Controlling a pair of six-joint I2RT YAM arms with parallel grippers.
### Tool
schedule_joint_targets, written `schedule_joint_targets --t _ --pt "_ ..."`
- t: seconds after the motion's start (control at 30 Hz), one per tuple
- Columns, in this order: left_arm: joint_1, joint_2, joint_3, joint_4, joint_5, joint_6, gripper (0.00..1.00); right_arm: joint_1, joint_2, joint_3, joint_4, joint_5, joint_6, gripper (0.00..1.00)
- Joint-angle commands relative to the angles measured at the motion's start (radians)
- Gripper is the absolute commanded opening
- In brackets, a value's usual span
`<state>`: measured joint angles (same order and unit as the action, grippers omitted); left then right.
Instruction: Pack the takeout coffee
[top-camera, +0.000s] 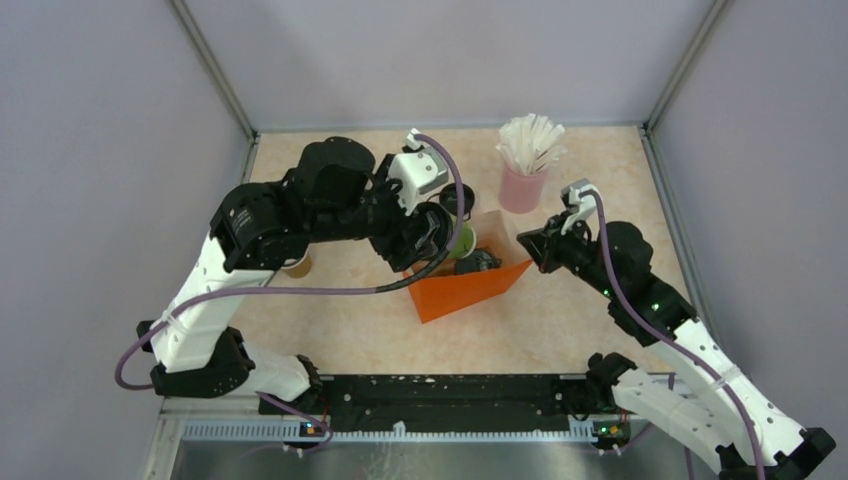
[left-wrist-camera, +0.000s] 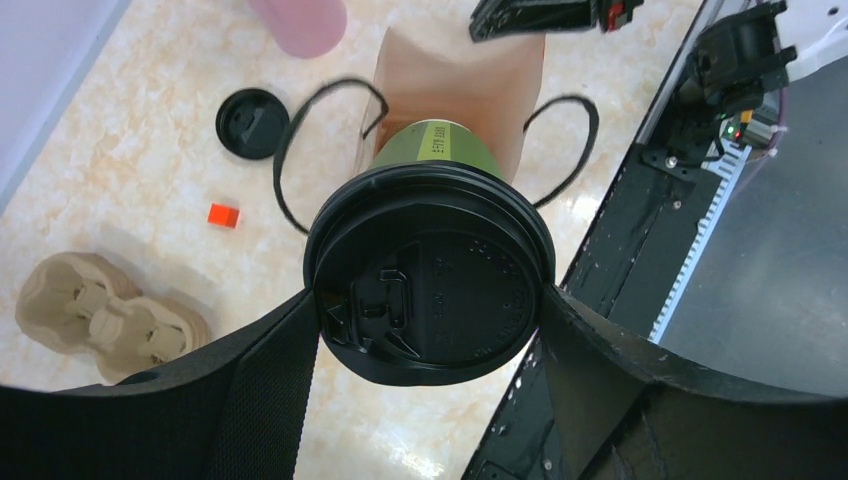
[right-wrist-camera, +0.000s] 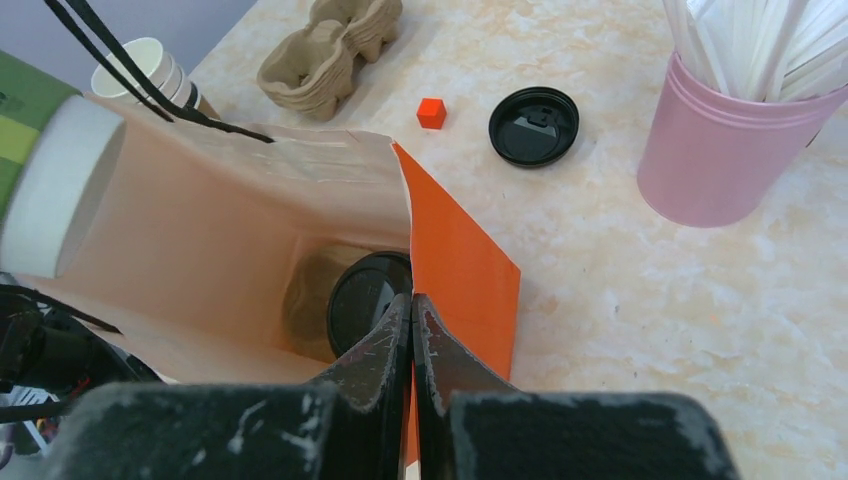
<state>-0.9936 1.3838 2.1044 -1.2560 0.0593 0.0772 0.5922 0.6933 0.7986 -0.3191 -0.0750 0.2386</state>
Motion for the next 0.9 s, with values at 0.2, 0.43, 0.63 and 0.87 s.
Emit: schedule_joint_targets --t 0.2,0.43,0.63,0.87 --pt "0.003 0.049 0.013 -0.109 -0.001 -0.027 0.62 0.009 -0.017 -0.01 -0.025 0.01 0.006 0.0" --pt "0.0 0.085 -0.072 -0.114 0.038 -0.011 0.62 0.009 -0.021 0.003 -0.069 -0.003 0.02 0.0" --pt "-0.014 0.133 -0.107 -0.091 0.053 -0.003 0.61 0.009 -0.002 0.101 -0.157 0.026 0.021 0.08" --pt "-0.076 0.134 -0.171 -0.014 0.026 -0.022 0.6 0.009 0.101 0.264 -0.232 0.016 0.019 0.31"
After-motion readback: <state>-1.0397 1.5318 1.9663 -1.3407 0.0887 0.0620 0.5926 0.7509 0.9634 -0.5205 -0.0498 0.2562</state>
